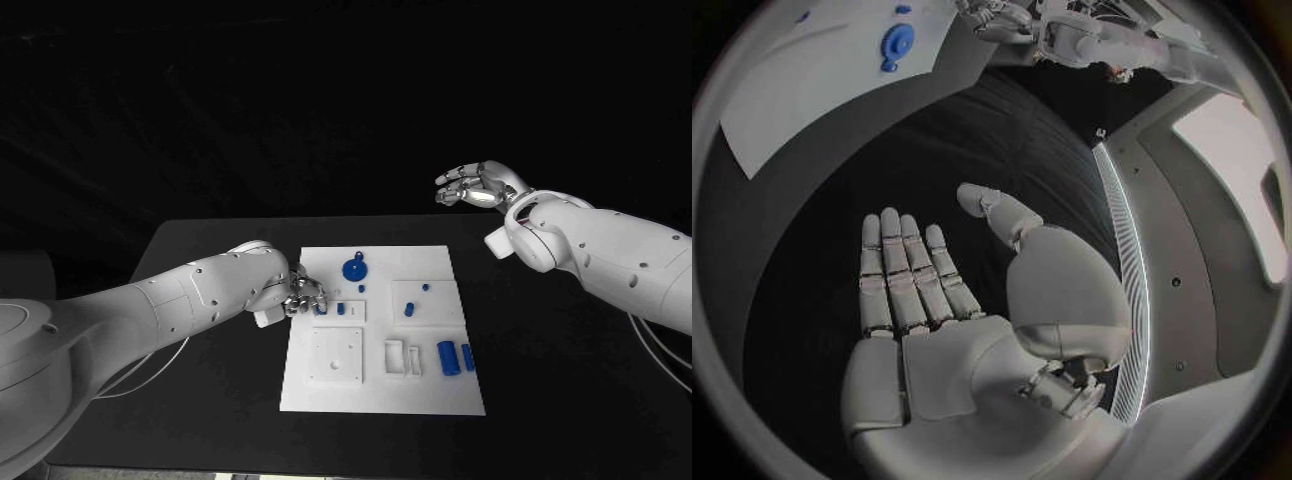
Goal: Assemble the parts on the task board
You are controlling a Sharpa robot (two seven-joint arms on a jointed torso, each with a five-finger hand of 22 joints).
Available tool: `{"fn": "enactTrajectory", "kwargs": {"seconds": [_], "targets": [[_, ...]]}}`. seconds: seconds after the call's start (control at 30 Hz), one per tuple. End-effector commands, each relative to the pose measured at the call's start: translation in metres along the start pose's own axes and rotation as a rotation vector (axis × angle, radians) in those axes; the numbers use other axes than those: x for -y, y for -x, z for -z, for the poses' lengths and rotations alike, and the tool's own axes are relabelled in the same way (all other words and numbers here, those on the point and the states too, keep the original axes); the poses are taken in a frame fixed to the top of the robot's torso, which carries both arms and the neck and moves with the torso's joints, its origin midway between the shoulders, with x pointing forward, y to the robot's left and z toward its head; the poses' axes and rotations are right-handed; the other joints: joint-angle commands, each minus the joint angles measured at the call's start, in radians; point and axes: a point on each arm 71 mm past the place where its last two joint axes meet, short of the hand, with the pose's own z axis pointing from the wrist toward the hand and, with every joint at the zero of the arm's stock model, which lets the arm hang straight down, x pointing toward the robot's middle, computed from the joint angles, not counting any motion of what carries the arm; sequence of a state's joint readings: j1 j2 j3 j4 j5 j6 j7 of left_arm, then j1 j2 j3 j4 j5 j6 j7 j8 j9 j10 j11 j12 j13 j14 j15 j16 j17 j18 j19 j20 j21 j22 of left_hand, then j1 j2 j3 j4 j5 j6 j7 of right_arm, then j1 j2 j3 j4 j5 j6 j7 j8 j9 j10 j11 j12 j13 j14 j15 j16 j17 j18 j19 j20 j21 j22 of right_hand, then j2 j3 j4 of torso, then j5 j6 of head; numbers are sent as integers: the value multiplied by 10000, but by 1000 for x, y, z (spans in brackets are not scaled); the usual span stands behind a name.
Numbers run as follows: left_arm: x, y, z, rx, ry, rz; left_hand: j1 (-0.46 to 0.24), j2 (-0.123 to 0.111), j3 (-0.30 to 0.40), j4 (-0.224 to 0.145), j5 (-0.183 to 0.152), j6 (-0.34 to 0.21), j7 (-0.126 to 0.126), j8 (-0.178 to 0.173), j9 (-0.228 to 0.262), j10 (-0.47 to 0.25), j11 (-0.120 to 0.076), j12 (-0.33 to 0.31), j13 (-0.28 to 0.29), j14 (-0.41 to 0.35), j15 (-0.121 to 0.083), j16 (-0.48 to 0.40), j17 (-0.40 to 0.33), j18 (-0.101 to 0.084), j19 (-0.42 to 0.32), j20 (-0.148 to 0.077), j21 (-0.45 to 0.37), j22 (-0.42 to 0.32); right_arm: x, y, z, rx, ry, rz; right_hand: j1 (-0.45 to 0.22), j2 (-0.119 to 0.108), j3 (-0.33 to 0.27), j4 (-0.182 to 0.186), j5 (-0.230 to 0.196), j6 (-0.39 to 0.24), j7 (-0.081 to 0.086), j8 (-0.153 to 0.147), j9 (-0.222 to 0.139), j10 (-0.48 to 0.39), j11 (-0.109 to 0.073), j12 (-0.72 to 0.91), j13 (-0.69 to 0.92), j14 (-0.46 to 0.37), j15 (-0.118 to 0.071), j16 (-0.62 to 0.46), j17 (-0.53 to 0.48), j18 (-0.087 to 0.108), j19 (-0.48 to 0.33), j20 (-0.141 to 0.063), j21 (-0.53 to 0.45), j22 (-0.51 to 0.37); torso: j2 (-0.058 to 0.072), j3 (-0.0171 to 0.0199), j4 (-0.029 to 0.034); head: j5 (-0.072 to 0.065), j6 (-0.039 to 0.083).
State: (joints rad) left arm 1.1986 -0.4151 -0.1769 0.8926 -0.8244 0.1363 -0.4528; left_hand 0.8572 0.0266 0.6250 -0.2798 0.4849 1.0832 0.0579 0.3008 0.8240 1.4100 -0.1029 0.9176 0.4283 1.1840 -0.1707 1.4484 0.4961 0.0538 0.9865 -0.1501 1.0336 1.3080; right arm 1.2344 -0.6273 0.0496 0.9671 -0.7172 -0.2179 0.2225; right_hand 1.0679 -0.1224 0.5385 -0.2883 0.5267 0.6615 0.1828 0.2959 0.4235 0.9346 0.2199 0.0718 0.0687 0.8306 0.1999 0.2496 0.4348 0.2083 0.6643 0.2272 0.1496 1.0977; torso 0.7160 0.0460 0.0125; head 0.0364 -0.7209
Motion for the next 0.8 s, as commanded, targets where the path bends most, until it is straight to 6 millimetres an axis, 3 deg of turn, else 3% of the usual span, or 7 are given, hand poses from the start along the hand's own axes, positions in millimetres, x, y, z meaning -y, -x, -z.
{"fn": "enactTrajectory", "kwargs": {"seconds": [0.03, 0.37, 0.8], "targets": [[1, -9, -2, -174, 85, -673, 47, 82, 198, -117, 91, 955, -539, 58, 20, -15, -46, 59, 18, 259, -374, 42, 11, -37, -12, -1217, 54, 171, -1, -3, 0, -207, 95, 59, 80, 14, 30, 14, -57, 48, 319, 64, -17, -20, 17, -59, -10, -66, -4, -63, -16, 41, -85, -4, -68, 16, -1, 0, 7, 5, 0], [1, -3, -2, 549, -4, -690, 32, 68, 216, -110, 216, 1004, -559, 89, 64, 7, -65, 113, 45, 295, -394, 98, 44, -27, 13, -1226, 97, 176, 0, -4, 0, -222, 90, 50, 81, 15, 23, 16, -49, 48, 316, 66, -19, -23, 18, -59, -10, -69, -2, -65, -21, 39, -86, -4, -76, 23, -1, -1, -1, 29, 15], [3, -5, -4, -176, 203, -798, 11, 79, 214, -105, 195, 1008, -563, 92, 76, 7, -69, 131, 55, 302, -401, 107, 51, -23, 25, -1229, 111, 175, 0, -6, 0, -272, 88, 30, 96, 19, 24, 12, -42, 48, 307, 67, -22, -27, 18, -59, -10, -72, -2, -66, -25, 39, -88, -5, -85, 30, 4, 6, -6, 27, 3]]}}
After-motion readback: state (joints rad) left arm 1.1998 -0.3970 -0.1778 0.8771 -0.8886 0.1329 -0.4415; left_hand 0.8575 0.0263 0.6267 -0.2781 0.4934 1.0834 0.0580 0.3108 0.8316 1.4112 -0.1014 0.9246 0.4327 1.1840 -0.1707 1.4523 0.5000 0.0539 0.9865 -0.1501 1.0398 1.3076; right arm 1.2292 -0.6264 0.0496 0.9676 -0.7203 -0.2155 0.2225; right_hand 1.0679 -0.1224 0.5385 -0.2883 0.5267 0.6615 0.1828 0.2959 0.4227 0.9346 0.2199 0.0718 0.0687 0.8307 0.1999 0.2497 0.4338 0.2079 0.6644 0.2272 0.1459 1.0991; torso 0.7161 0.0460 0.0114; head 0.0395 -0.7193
